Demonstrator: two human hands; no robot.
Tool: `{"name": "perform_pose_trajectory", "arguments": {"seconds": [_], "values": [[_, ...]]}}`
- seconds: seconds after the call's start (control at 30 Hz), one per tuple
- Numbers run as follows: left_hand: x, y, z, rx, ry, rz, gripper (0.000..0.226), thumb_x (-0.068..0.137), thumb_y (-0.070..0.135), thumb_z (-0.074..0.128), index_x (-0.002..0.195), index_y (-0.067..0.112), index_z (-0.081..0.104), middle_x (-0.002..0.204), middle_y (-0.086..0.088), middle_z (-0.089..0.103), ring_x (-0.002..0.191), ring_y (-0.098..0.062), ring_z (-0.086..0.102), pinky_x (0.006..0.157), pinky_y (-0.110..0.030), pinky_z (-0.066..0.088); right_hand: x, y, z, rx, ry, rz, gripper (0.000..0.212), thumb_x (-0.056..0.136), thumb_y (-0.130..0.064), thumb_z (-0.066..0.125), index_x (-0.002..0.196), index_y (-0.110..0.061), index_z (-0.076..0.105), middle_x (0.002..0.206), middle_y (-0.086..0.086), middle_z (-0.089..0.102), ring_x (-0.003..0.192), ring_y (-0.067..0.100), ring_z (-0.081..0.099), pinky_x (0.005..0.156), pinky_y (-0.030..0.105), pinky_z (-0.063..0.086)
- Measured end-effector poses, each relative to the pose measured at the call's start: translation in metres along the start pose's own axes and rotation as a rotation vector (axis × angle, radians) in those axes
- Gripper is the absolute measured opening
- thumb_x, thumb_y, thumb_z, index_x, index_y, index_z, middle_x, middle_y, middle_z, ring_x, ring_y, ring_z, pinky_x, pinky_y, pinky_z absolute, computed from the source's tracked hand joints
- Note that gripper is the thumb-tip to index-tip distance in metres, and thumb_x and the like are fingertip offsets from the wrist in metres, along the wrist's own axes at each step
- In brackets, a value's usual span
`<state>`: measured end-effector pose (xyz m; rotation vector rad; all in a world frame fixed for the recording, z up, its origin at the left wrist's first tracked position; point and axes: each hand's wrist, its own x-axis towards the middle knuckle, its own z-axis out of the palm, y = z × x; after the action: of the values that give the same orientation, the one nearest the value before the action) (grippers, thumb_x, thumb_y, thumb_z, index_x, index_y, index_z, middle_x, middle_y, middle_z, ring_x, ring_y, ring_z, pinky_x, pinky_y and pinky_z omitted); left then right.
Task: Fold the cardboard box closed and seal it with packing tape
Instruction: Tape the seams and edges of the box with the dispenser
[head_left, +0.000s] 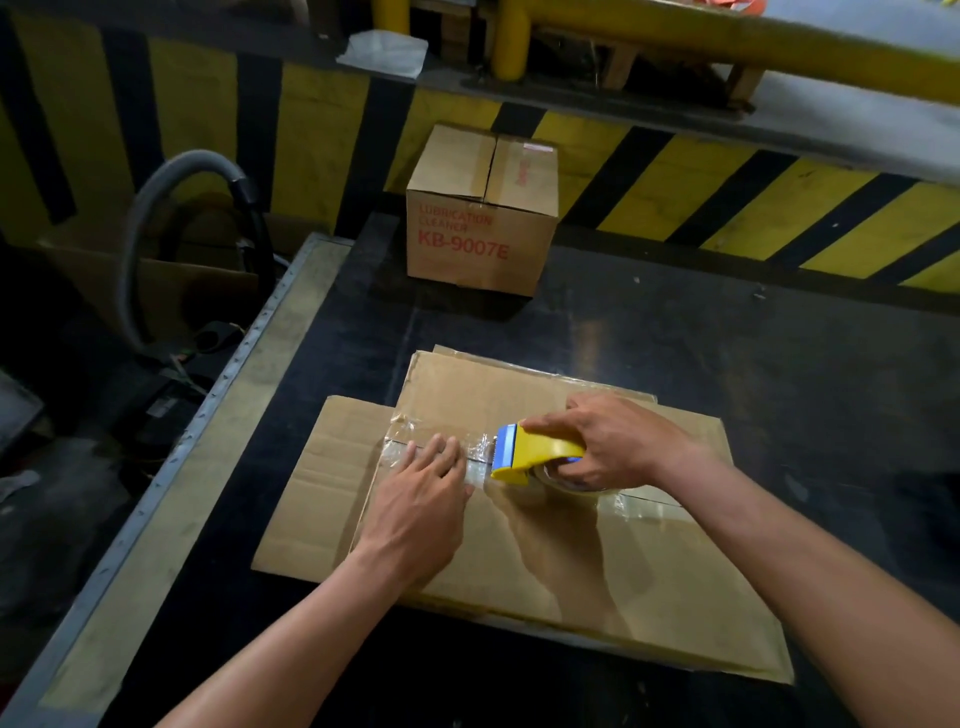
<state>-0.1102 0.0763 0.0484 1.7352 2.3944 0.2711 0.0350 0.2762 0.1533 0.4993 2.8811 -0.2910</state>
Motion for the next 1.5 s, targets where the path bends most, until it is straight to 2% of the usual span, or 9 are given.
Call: {"name": "perform_pose_trajectory", "arguments": {"seconds": [0.17,0.27,0.43,0.67,0.87,1.17,1.27,1.37,1.5], "values": [[-0.004,0.006,0.007,-0.027,0.06,-0.021,0.064,0.105,0.044,0.019,0.161,0.013,0.024,0.168,-0.006,0.021,0.157,-0.02,0.012,0.128,-0.039,0.008,-0.005,0.007,-0.009,0.037,-0.037,0.0,0.063,0.084,-0.034,0.064,0.142,-0.047,0.045,0.094,-0.008,0.053,0.089,0.015,0.053,0.075,0.034,0.049],[-0.002,0.004,0.009,-0.035,0.077,-0.035,0.069,0.103,0.048,0.022,0.161,0.011,0.022,0.168,-0.006,0.019,0.156,-0.018,0.014,0.128,-0.036,0.007,-0.007,0.011,-0.019,0.067,-0.027,-0.029,0.062,0.081,-0.032,0.063,0.139,-0.048,0.049,0.096,-0.009,0.058,0.086,0.016,0.055,0.073,0.038,0.053],[-0.002,0.005,0.01,-0.034,0.098,-0.047,0.068,0.103,0.049,0.027,0.159,0.012,0.031,0.167,-0.004,0.027,0.155,-0.016,0.02,0.127,-0.035,0.011,-0.008,0.006,-0.03,-0.027,0.011,-0.11,0.057,0.086,-0.044,0.063,0.141,-0.046,0.047,0.087,-0.01,0.047,0.083,0.012,0.048,0.069,0.032,0.046],[-0.005,0.007,0.01,-0.058,0.147,-0.17,0.079,0.096,0.059,0.039,0.153,0.004,0.041,0.161,-0.014,0.035,0.152,-0.023,0.029,0.126,-0.042,0.023,-0.013,0.012,-0.013,-0.013,0.01,-0.082,0.061,0.083,-0.048,0.061,0.142,-0.052,0.043,0.089,-0.007,0.045,0.084,0.014,0.048,0.065,0.028,0.04],[-0.005,0.007,0.008,-0.049,0.166,-0.17,0.077,0.094,0.057,0.043,0.154,0.009,0.042,0.163,-0.009,0.035,0.153,-0.022,0.027,0.126,-0.036,0.012,-0.011,0.005,-0.031,-0.017,0.08,-0.124,0.058,0.086,-0.048,0.063,0.141,-0.048,0.046,0.084,-0.013,0.043,0.081,0.009,0.044,0.057,0.017,0.029],[-0.003,0.006,0.012,0.013,0.15,-0.165,0.075,0.099,0.059,0.028,0.152,0.009,0.044,0.161,-0.009,0.037,0.153,-0.024,0.026,0.127,-0.042,0.016,-0.016,0.011,-0.001,-0.04,-0.021,-0.058,0.062,0.086,-0.046,0.061,0.144,-0.051,0.039,0.095,-0.005,0.047,0.089,0.017,0.051,0.07,0.031,0.043],[0.0,0.009,0.006,0.082,0.103,-0.106,0.066,0.105,0.048,0.023,0.156,0.009,0.034,0.164,-0.011,0.03,0.155,-0.026,0.019,0.127,-0.042,0.006,-0.011,0.016,0.004,-0.017,0.004,-0.053,0.061,0.086,-0.043,0.061,0.143,-0.051,0.042,0.094,-0.007,0.045,0.088,0.016,0.051,0.068,0.029,0.041],[0.007,0.018,0.008,0.083,0.033,-0.012,0.059,0.107,0.034,0.017,0.161,0.01,0.01,0.169,-0.008,0.007,0.156,-0.022,-0.003,0.126,-0.04,-0.006,-0.01,0.016,0.009,-0.052,0.037,-0.085,0.061,0.087,-0.049,0.061,0.144,-0.049,0.04,0.093,-0.006,0.044,0.085,0.016,0.049,0.065,0.027,0.037],[0.009,0.017,0.017,0.059,0.025,-0.055,0.064,0.106,0.044,0.012,0.162,0.013,0.009,0.17,-0.003,0.004,0.156,-0.018,-0.007,0.128,-0.039,-0.004,-0.017,0.022,0.014,0.042,0.078,-0.086,0.062,0.086,-0.057,0.06,0.144,-0.049,0.04,0.082,-0.013,0.037,0.079,0.013,0.042,0.066,0.026,0.03]]}}
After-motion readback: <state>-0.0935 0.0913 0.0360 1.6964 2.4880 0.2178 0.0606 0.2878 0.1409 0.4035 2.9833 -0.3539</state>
